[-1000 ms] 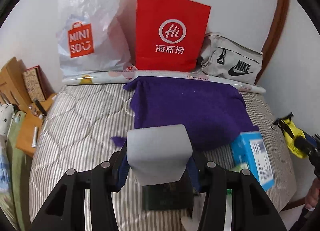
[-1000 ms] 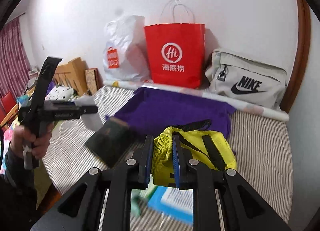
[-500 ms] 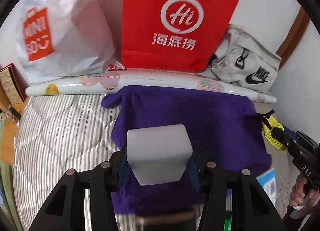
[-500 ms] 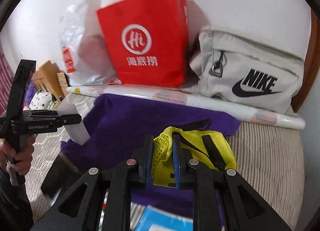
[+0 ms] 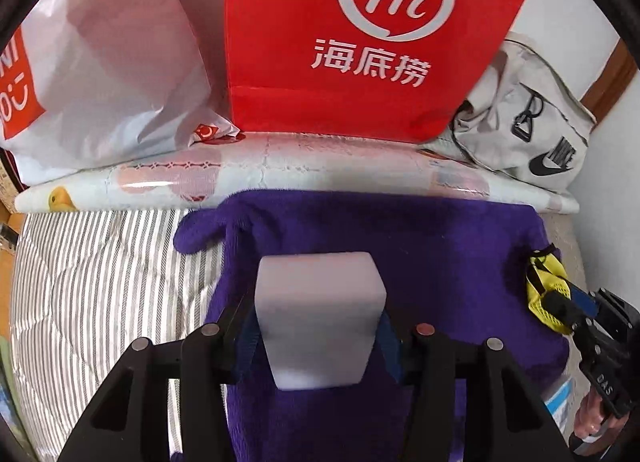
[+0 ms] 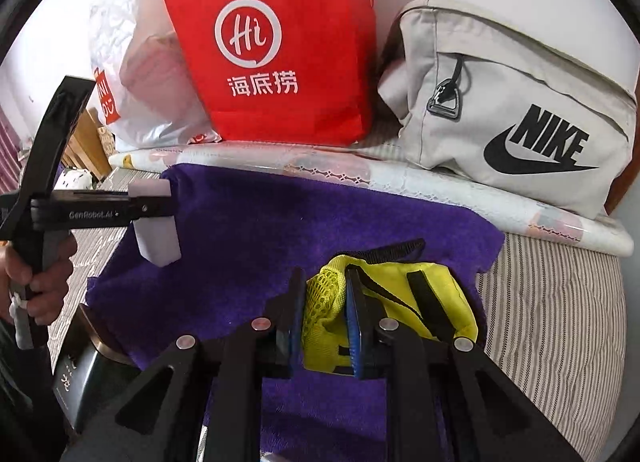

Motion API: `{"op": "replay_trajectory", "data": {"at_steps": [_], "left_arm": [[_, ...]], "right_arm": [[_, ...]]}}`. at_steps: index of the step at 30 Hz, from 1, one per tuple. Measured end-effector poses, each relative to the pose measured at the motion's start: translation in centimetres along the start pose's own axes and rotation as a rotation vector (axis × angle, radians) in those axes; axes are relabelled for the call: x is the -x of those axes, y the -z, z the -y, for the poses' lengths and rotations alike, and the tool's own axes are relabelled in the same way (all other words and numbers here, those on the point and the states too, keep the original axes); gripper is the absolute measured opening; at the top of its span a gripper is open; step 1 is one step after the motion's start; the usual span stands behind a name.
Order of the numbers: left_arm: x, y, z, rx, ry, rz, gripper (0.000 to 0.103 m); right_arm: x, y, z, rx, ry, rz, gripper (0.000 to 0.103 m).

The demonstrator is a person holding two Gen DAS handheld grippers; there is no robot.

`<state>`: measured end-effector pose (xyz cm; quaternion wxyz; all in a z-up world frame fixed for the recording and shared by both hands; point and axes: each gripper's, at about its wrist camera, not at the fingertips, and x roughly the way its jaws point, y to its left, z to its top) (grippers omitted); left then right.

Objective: Organize soft objects
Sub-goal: 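Lower the white block onto the towel with the left tool while the right tool releases the pouch, then withdraw both open tools back toward the remaining items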

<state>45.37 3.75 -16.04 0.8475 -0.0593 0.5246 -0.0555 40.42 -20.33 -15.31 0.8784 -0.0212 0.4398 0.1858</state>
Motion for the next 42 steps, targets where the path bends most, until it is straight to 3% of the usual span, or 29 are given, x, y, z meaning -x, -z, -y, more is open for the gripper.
{"op": "replay_trajectory", "data": {"at_steps": [5,7,11,17,34,42], "left_arm": [[-0.8,-0.6,-0.1,0.009,0.005,-0.007,0.057],[-1.0,-0.7,0.0,0.003,-0.007,-0.014,0.066],[-1.1,-0.6,-0.1,0.003,-0.015,-0.02,0.067],[0.3,0.1,-0.3,0.005,-0.014,-0.012,0.067],[6.8,3.4,0.1,-0.011,-0.063,0.055,0.067],[10.8,7.8,1.1,-0.024,-0.049,0.13,0.067]], "right_arm": [[-0.6,-0.2,0.0,0.003,-0.007,-0.019,0.023],[-0.8,-0.4,0.0,-0.003,-0.013,-0.024,0.028],[-0.9,-0.6,0.4,-0.038,-0.045,-0.023,0.06],[0.3,-0.5,0.4,-0.048,-0.043,-0.009,0.072],[7.8,2.7,-1.4,-0.041,0.022,0.082,0.089],[12.1,5.7,-2.7,-0.043,0.013,0.122,0.089]]}}
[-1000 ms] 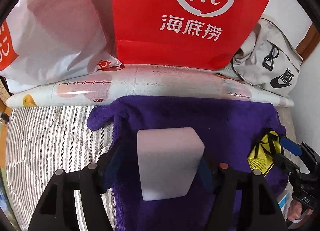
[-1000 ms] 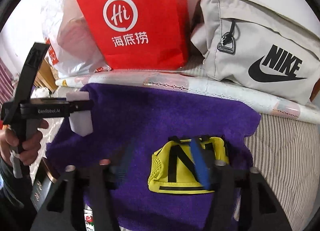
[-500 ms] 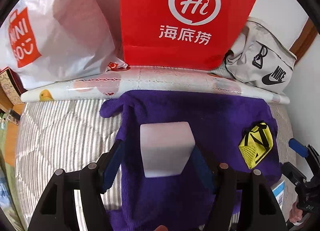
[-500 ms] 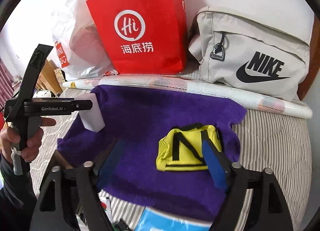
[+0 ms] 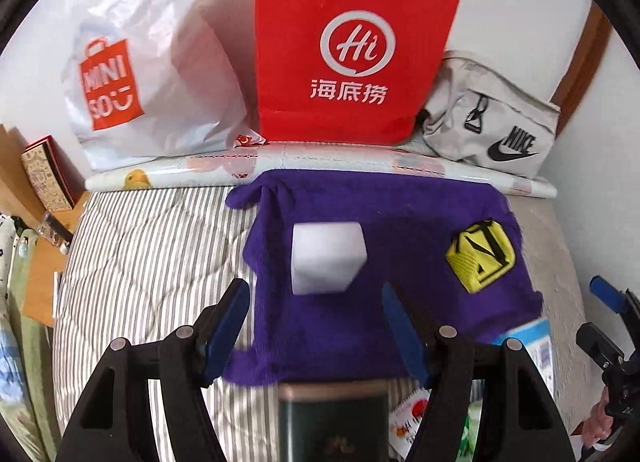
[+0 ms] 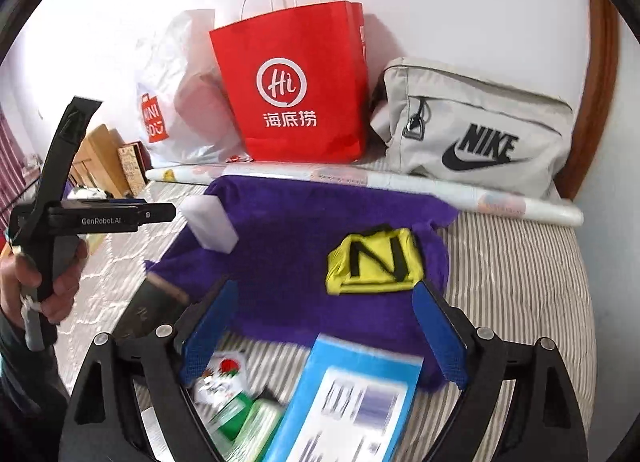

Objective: Organize soft objects
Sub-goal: 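Withdraw both open tools back toward the remaining items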

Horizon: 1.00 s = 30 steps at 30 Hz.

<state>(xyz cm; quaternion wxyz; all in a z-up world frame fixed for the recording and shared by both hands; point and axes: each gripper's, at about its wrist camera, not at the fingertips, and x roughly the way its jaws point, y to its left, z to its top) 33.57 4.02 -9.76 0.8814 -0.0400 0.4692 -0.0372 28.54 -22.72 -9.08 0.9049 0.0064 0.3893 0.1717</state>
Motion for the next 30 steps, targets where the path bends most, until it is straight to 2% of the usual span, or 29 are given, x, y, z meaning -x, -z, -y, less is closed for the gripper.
{"op": "replay_trajectory", "data": {"at_steps": [4,8,13,16,22,27,30], "left_arm": [[2.6,2.9,0.2,0.006,0.02,0.066,0.067],[4.9,6.0,0.7,-0.021,0.016,0.113,0.067],[6.4,10.0,1.5,-0.045,0.052,0.055,0.067],[7.1,12.6,2.0,-0.043,0.11,0.041,0.067],[8.2,17.4,5.1,-0.116,0.217,0.001,0.067],[7.3,20.2,6.0,-0.138,0.181,-0.024,0.067],[6.9,21.8,5.3,-0.105,0.221,-0.051,0.067]], "right_arm": [[2.0,2.2,-0.2,-0.044,-0.037,0.022,0.089],[4.0,4.7,-1.0,-0.062,-0.05,0.0,0.089],[5.7,7.3,-1.8,-0.076,-0.044,0.001,0.089],[6.4,9.0,-2.2,-0.076,-0.024,-0.007,0.089],[8.4,12.1,-2.6,-0.091,0.005,-0.006,0.089],[10.1,14.8,-2.7,-0.106,0.008,0.008,0.089],[10.3,16.5,-2.7,-0.108,-0.011,0.002,0.089]]}}
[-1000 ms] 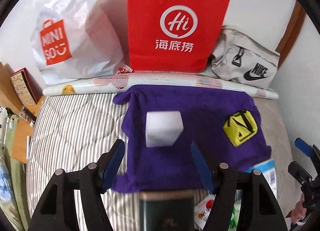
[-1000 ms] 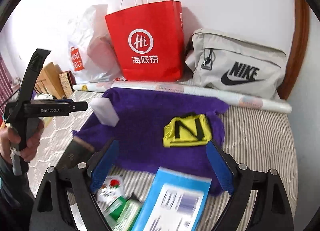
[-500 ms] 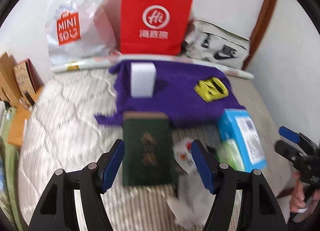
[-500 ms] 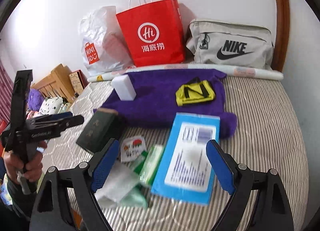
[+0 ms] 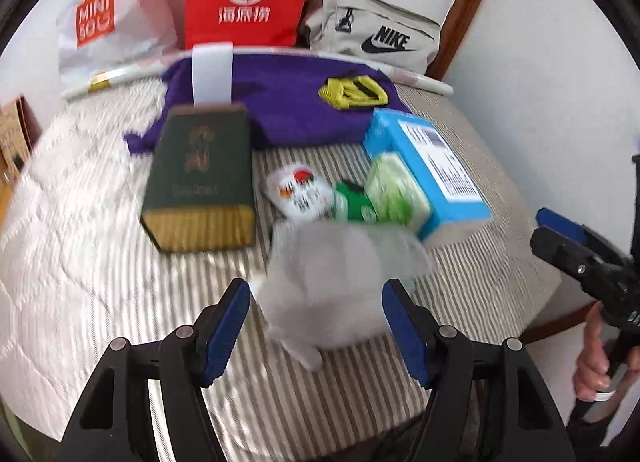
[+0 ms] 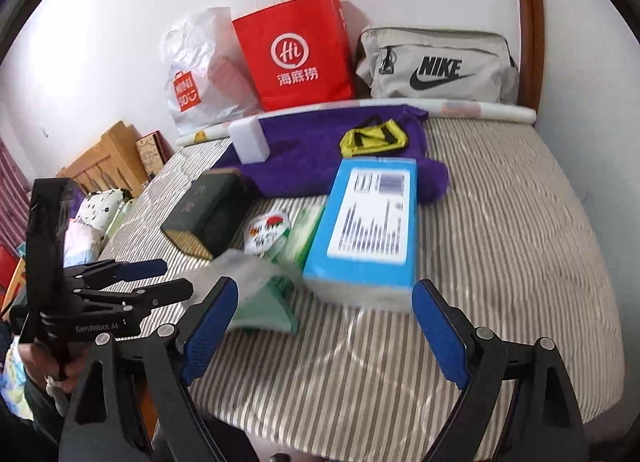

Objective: Organize soft objects
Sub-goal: 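Withdraw both open tools back toward the remaining items, then grasp the white cloth glove with the left tool while the right tool grasps the clear mesh bag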

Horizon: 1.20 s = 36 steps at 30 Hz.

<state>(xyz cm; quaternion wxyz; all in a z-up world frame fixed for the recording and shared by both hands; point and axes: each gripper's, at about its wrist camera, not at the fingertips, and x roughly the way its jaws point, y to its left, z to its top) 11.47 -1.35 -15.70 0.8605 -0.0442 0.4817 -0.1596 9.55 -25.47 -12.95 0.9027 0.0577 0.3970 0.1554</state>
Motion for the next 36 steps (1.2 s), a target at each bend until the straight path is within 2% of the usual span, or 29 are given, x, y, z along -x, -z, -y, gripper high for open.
{"op": "replay_trajectory", "data": {"at_steps": [3,7,10,11,12,14,15,19,23,27,31,36], "left_arm": [[-0.6,1.4,0.1,0.015,0.044,-0.036,0.071],[-2.7,2.0,0.8,0.014,0.013,-0.076,0.071],[-3.7,1.6,1.0,0.038,0.008,-0.051,0.071],[-3.7,1.4,0.9,0.04,-0.002,-0.036,0.06],[-3.5,1.2,0.8,0.04,-0.006,-0.022,0.038],[-2.9,1.0,0.5,0.041,0.017,-0.009,0.021],[-2.3,0.8,0.3,0.038,0.027,0.007,0.017],[-0.1,0.0,0.0,-0.003,-0.008,0.054,0.015],[2.6,0.0,-0.8,-0.018,0.005,0.079,0.015],[4.4,0.5,-2.3,-0.011,-0.046,0.094,0.015],[4.9,1.1,-4.2,0.01,-0.153,0.101,0.015],[3.7,1.8,-6.5,0.059,-0.152,0.07,0.015]], "right_arm": [[-0.3,1.1,0.0,0.008,0.003,-0.017,0.089],[-0.8,1.9,0.1,-0.004,-0.02,-0.029,0.089],[-1.0,2.2,0.0,0.001,-0.024,-0.038,0.089],[-1.1,2.3,-0.1,0.004,-0.023,-0.04,0.089],[-1.1,2.4,-0.1,0.006,-0.022,-0.042,0.089],[-1.0,2.5,-0.1,0.011,-0.021,-0.043,0.089],[-1.0,2.5,-0.1,0.012,-0.023,-0.042,0.089],[-1.4,2.5,-0.2,0.01,-0.032,-0.046,0.089],[-1.7,2.6,-0.6,0.022,-0.036,-0.054,0.089],[-1.9,2.5,-1.3,0.043,-0.043,-0.055,0.089],[-2.5,2.2,-2.7,0.085,-0.06,-0.053,0.089],[-4.9,2.2,-5.8,0.183,-0.089,-0.075,0.089]]}}
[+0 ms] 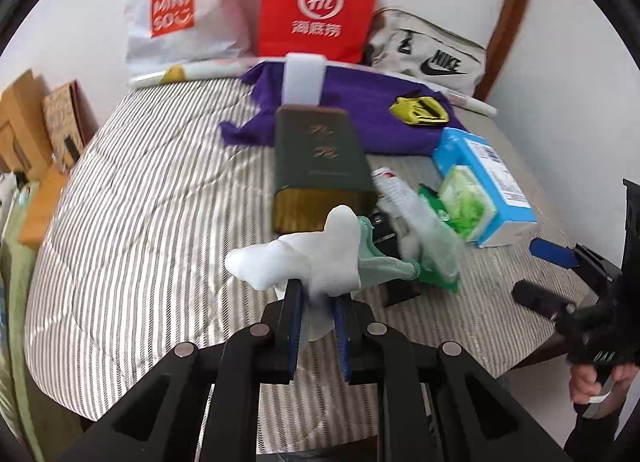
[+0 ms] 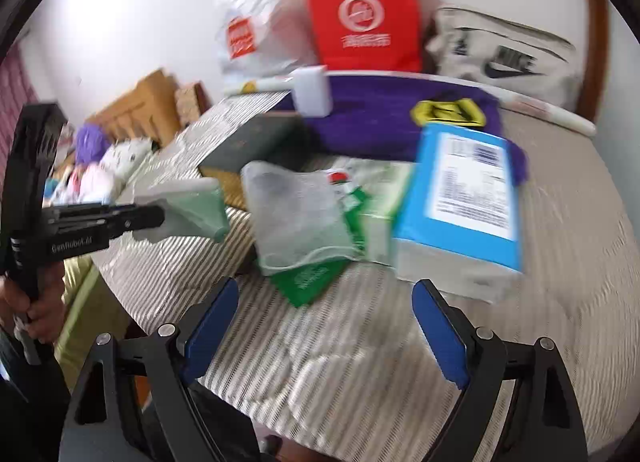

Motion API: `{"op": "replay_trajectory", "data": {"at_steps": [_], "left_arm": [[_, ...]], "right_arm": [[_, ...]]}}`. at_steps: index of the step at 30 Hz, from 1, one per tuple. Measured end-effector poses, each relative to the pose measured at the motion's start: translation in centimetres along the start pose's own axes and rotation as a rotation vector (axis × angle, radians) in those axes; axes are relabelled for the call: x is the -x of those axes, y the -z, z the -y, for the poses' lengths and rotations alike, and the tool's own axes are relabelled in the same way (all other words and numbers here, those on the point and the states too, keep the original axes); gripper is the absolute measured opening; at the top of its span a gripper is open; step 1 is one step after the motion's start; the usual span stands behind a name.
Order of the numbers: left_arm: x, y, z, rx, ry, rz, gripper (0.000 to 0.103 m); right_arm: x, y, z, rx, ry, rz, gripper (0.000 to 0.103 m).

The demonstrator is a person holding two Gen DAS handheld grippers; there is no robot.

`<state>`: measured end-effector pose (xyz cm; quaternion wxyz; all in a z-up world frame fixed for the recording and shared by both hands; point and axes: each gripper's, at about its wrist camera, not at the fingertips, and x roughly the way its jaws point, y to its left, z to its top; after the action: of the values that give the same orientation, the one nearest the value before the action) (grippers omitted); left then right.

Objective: Organize soft objects
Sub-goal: 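Grasp the white cloth glove with the left tool while the right tool grasps the clear mesh bag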

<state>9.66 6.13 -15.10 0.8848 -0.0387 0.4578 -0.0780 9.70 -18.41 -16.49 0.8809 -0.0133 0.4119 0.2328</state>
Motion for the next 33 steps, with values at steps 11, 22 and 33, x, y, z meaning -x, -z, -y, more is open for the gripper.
{"op": "replay_trajectory", "data": {"at_steps": [11,22,33], "left_arm": [[-1.7,0.3,-2.9,0.055,0.031,-0.023,0.015],[-2.5,0.4,-3.1,0.074,0.045,-0.034,0.015],[-3.3,1.0,-1.8,0.056,-0.025,-0.058,0.016]], "right_arm": [[-7.1,-2.5,-3.4,0.092,0.015,-0.046,0.066],[-4.6,-2.0,-3.9,0.133,-0.016,-0.024,0.002],[1.8,2.1,0.8,0.012,0.067,-0.061,0.002]]}}
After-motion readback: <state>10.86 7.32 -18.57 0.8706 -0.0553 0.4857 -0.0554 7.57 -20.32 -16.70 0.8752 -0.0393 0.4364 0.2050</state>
